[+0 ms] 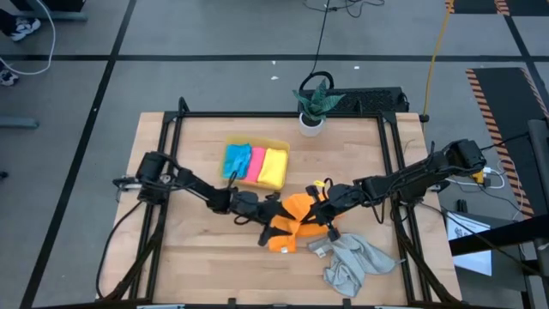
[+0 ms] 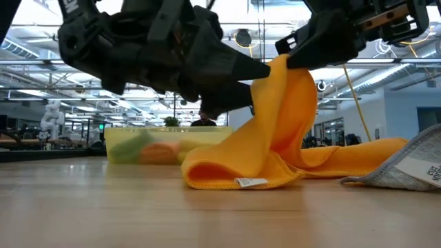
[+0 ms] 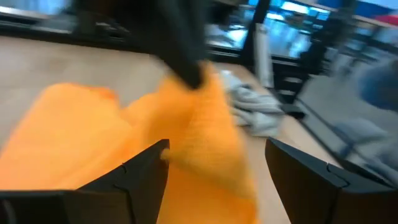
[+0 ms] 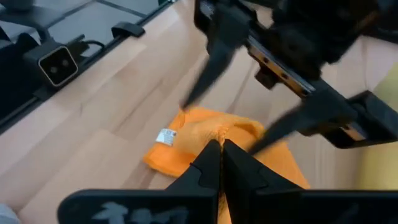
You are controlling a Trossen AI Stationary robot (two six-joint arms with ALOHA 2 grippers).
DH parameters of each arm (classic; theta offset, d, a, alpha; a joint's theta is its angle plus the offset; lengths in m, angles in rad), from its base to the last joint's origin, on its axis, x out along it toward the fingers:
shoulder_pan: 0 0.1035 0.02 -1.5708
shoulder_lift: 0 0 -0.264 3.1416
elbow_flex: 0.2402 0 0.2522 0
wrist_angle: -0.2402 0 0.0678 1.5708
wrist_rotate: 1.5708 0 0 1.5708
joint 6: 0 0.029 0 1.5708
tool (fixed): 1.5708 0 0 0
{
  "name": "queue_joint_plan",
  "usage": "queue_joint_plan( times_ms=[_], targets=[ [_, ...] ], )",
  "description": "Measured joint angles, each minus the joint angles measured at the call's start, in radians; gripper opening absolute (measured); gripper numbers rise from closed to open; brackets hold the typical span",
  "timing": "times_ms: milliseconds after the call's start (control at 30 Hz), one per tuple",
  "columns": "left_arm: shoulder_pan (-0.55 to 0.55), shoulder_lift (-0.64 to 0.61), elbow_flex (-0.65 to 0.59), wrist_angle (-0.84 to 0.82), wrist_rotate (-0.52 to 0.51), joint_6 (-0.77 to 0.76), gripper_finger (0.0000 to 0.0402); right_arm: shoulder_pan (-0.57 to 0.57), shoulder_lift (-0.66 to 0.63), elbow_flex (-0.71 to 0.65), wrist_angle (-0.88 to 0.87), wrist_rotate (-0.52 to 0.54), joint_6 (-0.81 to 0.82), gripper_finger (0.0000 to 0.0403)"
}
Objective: Fold microfiber towels
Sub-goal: Fold the orange microfiber cloth
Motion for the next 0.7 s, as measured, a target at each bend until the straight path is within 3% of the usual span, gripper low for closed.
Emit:
queue_joint_plan(
  times_ms=[100,300,467,700],
  targets=[
    [0.003,0.009,0.023,0.001,0.088,0.016,0.0269,0.0,0.0,-0.015,0.001,0.002,0.0,0.0002],
    [-0.007,0.009,0.035,-0.001,0.08,0.016,0.0255,0.0,0.0,-0.029,0.007,0.006,0.0,0.0002],
    [-0.001,0.009,0.036,-0.029,-0.008,-0.021,0.0202,0.0,0.0,-0.029,0.016,0.041,0.001,0.0002],
    [-0.004,0.009,0.036,-0.058,-0.03,-0.015,0.0104,0.0,0.0,-0.029,0.015,0.088,0.001,0.0002]
  ],
)
